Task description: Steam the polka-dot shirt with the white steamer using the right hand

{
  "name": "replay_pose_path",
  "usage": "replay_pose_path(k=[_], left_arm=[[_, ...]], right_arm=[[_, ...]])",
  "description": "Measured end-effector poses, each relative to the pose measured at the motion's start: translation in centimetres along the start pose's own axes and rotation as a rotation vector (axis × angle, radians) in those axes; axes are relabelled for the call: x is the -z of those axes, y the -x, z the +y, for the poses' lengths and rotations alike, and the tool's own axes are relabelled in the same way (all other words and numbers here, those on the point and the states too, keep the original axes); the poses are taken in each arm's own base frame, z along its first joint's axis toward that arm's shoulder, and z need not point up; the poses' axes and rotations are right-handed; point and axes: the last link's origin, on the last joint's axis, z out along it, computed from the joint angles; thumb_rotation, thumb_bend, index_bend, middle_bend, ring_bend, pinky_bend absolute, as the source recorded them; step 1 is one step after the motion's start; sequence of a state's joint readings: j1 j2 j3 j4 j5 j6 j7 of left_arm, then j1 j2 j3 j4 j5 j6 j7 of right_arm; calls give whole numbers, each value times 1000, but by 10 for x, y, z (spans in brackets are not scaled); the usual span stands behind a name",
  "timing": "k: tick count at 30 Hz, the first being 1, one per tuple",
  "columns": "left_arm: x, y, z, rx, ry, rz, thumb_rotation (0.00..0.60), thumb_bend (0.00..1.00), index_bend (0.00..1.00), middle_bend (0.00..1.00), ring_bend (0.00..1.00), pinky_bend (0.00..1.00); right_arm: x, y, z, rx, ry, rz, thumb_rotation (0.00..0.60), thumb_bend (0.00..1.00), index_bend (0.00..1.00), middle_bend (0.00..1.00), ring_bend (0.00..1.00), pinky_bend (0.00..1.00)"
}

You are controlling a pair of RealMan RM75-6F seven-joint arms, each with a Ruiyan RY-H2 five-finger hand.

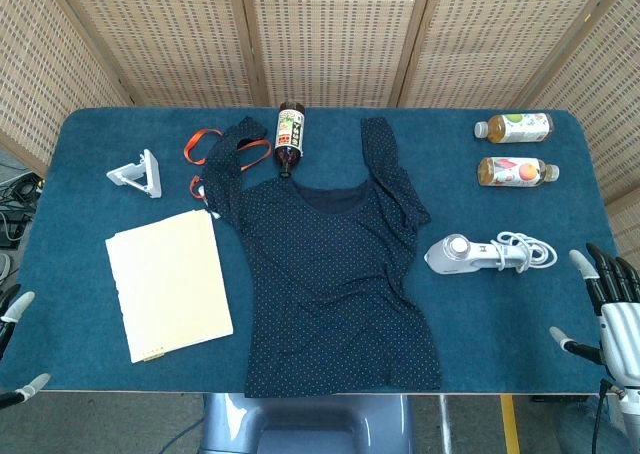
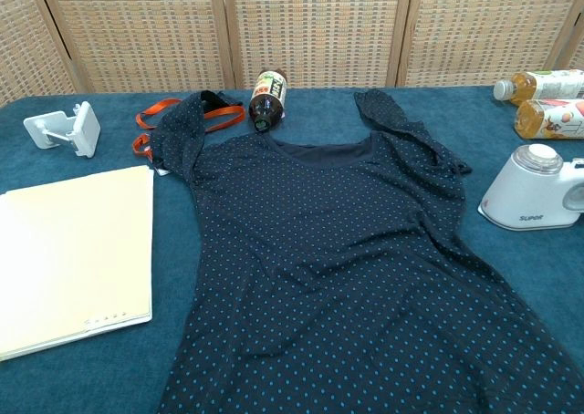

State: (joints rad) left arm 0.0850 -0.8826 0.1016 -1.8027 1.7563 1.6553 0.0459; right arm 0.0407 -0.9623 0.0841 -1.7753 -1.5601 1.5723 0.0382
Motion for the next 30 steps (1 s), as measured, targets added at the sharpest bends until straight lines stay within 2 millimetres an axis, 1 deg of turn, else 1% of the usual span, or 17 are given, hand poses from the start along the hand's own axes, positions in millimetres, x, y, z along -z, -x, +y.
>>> replay_pose_path(k=[9,13,15,16,18,21,26,30], left_arm=[[-2,2,1,-3,5,-3,600,0,0,0,0,0],[-5,3,2,-1,14,0,600,0,0,0,0,0],[-7,3,2,-1,16,5,600,0,0,0,0,0],[-8,3,2,-1,16,6,600,0,0,0,0,0],[-11,5,1,-2,9,0,600,0,0,0,0,0],[-16,10,-2,-5,-13,-21,600,0,0,0,0,0],[-26,17,-5,-19,-44,-45,600,0,0,0,0,0],[-33,21,-4,-24,-55,-59,600,0,0,0,0,0]], right_arm=[[-2,4,0,6,4,-18,600,0,0,0,0,0],[-9,10,-2,16,-5,-45,600,0,0,0,0,0],[-17,15,-3,45,-21,-62,600,19,4,0,0,0],[-21,18,-4,59,-32,-70,600,50,9,0,0,0],[-34,26,-5,85,-59,-93,600,164,20,0,0,0],[-55,42,-6,122,-96,-143,600,273,28,0,0,0],[-93,73,-4,205,-144,-216,600,381,58,0,0,0],[-116,93,-9,245,-176,-246,600,441,62,0,0,0]])
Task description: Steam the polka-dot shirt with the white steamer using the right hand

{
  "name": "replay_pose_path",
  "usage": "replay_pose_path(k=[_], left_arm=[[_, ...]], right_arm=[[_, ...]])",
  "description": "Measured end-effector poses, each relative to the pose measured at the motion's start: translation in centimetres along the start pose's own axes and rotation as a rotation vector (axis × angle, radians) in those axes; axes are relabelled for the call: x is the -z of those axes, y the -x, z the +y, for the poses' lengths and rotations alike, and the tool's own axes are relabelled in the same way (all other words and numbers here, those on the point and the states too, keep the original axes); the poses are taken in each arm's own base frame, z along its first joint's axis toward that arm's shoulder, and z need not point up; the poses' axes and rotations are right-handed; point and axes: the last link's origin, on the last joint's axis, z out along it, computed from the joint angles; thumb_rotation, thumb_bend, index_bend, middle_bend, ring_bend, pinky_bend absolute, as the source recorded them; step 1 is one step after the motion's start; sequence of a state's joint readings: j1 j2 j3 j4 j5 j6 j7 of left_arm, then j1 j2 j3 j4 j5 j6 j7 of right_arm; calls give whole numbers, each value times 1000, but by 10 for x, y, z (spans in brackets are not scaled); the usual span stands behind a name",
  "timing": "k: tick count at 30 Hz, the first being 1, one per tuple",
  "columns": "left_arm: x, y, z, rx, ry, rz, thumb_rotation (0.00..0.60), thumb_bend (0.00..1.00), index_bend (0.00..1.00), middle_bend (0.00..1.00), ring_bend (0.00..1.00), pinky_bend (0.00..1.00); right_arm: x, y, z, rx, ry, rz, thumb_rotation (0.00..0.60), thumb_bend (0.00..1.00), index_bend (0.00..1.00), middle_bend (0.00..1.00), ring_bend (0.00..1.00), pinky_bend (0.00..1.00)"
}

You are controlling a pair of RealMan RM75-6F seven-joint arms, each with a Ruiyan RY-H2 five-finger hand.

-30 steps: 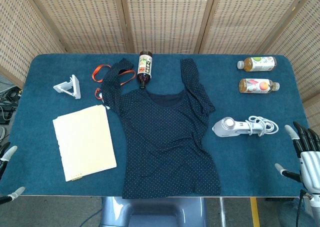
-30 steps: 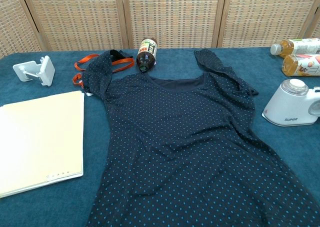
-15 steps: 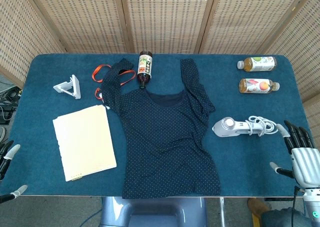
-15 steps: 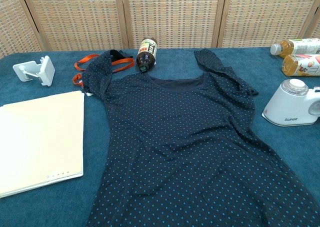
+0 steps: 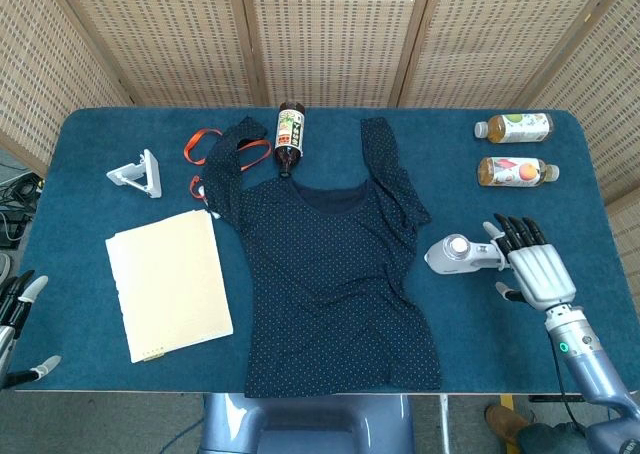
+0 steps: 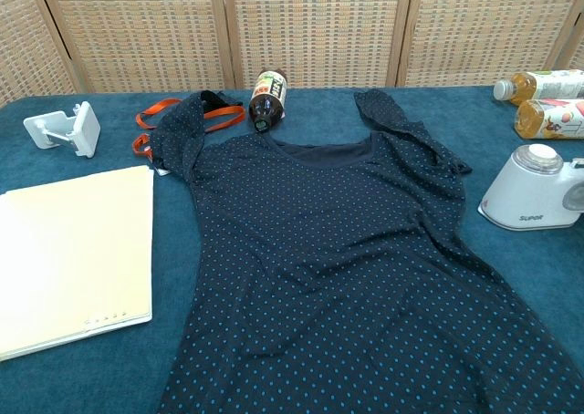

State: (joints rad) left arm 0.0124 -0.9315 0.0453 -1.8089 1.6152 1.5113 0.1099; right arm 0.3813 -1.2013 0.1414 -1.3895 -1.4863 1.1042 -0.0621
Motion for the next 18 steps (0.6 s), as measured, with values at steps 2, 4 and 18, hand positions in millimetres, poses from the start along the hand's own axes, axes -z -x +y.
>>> replay_pose_path(k=[2,4,18], left_arm=[[-3,1,1,-5,-5,-6,600,0,0,0,0,0],[-7,3,2,-12,-12,-13,600,0,0,0,0,0],[-16,5,-2,-7,-42,-27,600,0,0,0,0,0]], right_arm=[[-11,8,-1,16,-5,-19,600,456,62,0,0,0],[-21,13,-1,35,-7,-31,600,456,63,0,0,0],[-60,44,-9,108,-9,-102,600,460,63,0,0,0]])
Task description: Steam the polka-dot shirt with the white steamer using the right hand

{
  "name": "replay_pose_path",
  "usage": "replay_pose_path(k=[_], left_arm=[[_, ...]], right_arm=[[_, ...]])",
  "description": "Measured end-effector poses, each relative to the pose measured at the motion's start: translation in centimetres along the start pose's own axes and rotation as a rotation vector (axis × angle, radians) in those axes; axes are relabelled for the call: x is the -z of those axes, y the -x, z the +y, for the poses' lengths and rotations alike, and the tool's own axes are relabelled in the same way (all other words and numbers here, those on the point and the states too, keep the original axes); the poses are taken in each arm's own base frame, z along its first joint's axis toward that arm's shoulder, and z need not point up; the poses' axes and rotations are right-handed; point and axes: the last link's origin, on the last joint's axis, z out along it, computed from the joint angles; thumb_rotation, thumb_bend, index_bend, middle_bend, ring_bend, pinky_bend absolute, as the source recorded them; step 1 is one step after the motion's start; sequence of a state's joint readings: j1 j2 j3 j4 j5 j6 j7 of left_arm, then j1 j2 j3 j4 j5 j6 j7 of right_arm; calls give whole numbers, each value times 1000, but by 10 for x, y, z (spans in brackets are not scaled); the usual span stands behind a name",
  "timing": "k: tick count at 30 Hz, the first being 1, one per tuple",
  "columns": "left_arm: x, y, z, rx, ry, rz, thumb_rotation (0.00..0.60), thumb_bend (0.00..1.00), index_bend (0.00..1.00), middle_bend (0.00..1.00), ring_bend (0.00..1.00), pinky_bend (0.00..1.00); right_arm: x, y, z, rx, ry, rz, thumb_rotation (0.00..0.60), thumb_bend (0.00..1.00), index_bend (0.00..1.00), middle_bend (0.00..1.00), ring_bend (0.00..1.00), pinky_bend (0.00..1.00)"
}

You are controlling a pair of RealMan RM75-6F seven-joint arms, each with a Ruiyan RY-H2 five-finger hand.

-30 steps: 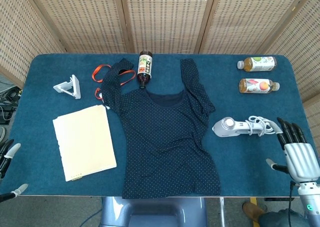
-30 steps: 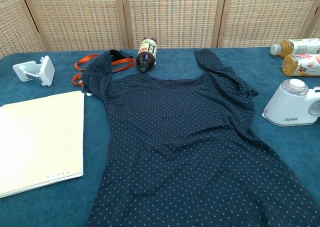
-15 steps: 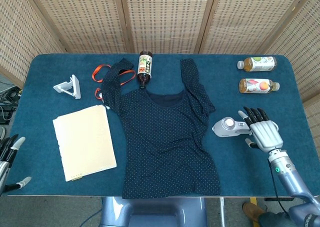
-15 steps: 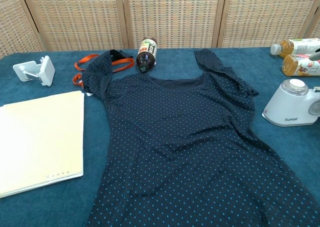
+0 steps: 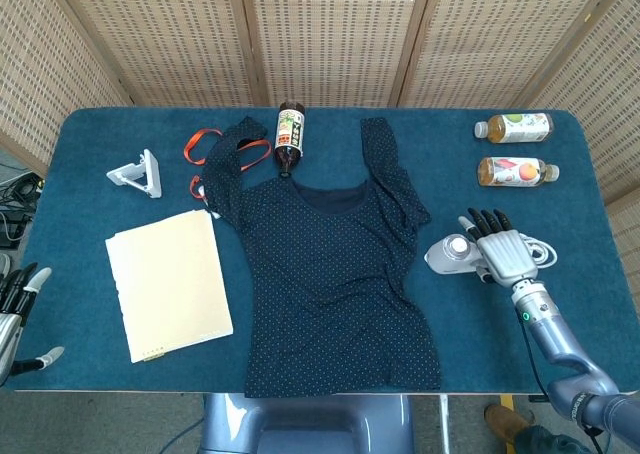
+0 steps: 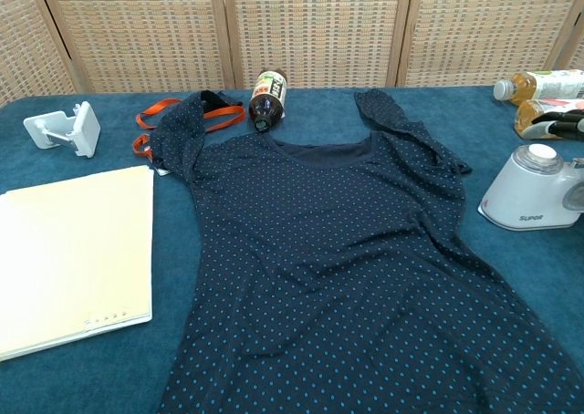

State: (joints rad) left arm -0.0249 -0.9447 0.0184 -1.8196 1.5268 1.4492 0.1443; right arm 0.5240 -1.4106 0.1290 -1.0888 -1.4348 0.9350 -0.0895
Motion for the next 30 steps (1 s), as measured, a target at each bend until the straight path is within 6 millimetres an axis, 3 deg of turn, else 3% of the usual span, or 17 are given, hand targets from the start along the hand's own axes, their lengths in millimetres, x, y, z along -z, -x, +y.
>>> replay_pose_path(k=[17,30], left_arm=[[0,-1,-3,6,-9,5,600,0,0,0,0,0],[-1,-1,-1,4,-8,3,600,0,0,0,0,0]], right_arm=[[-25,7,1,108,31,2,600,618,74,0,0,0],[-33,3,7,156,50,13,600,637,76,0,0,0]])
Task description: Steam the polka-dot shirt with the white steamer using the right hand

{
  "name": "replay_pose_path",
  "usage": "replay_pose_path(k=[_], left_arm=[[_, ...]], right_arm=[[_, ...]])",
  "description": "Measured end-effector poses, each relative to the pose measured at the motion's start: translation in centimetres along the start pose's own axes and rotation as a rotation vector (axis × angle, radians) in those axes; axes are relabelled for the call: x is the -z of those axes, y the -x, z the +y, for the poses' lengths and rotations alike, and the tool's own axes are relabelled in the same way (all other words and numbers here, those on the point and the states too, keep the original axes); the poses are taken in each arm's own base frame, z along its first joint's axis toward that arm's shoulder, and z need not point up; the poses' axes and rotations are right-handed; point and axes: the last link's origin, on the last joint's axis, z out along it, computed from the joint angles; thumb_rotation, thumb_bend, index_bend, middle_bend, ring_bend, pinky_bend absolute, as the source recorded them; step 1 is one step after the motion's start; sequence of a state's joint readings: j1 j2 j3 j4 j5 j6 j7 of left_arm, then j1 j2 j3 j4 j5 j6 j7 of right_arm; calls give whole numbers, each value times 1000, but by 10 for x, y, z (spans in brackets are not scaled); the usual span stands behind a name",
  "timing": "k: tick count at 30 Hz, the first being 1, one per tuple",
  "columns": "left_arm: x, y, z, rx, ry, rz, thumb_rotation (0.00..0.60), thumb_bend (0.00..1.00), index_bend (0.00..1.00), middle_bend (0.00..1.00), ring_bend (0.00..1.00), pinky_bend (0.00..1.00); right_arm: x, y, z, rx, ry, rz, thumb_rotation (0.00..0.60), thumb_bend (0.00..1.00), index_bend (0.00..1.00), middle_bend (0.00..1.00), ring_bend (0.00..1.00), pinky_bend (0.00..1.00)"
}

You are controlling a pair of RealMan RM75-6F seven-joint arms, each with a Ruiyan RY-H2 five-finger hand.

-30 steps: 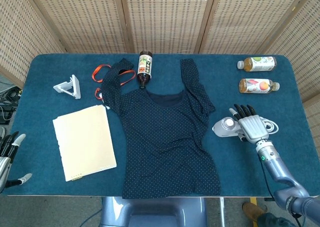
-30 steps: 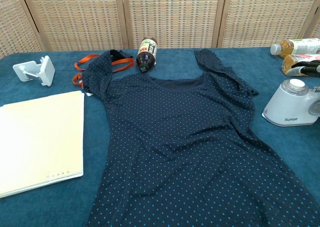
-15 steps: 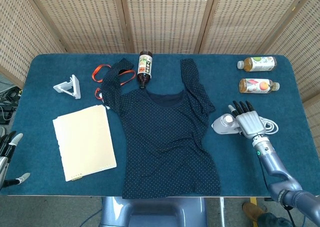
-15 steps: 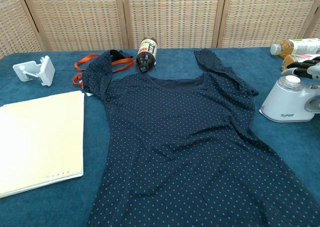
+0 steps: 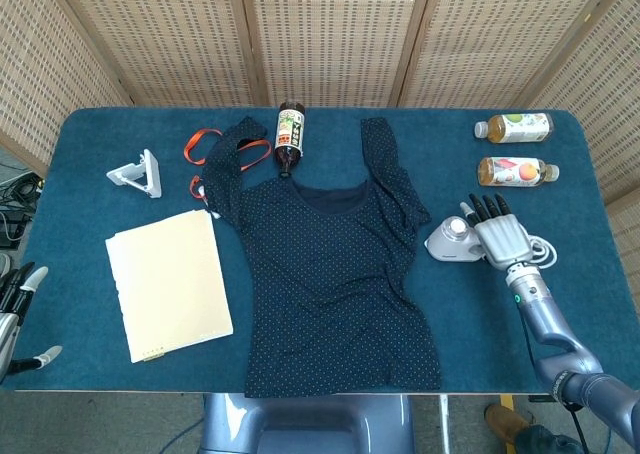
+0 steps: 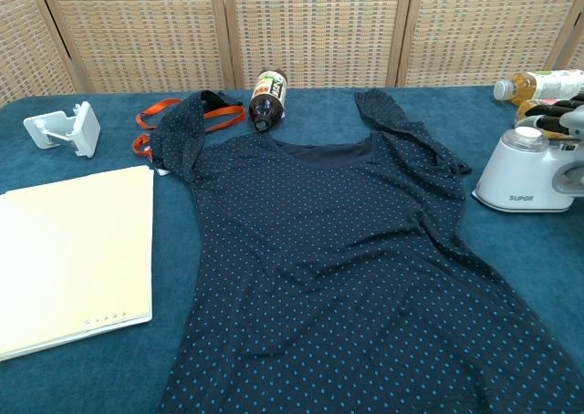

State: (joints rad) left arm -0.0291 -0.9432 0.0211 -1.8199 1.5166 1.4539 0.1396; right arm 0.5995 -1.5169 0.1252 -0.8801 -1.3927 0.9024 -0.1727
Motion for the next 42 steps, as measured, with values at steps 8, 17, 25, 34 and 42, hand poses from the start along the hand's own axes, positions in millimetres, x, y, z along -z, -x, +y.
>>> replay_pose_path(k=[8,17,25,34,42], left_arm=[[0,-1,0,1,-2,2,600,0,0,0,0,0],[1,0,0,2,1,0,600,0,0,0,0,0],[1,1,1,1,7,-3,600,0,0,0,0,0],[1,1,1,5,3,-7,600,0,0,0,0,0],[-1,2,0,6,1,-13,600,0,0,0,0,0]], right_arm=[[-4,8,7,139,24,-49,600,638,76,0,0,0],[-8,11,10,176,47,-79,600,656,84,13,0,0],[-15,9,16,181,70,-89,600,688,104,92,0,0],[-29,12,11,186,85,-117,600,774,207,247,67,2],[-34,15,5,140,79,-119,600,977,654,602,533,608]])
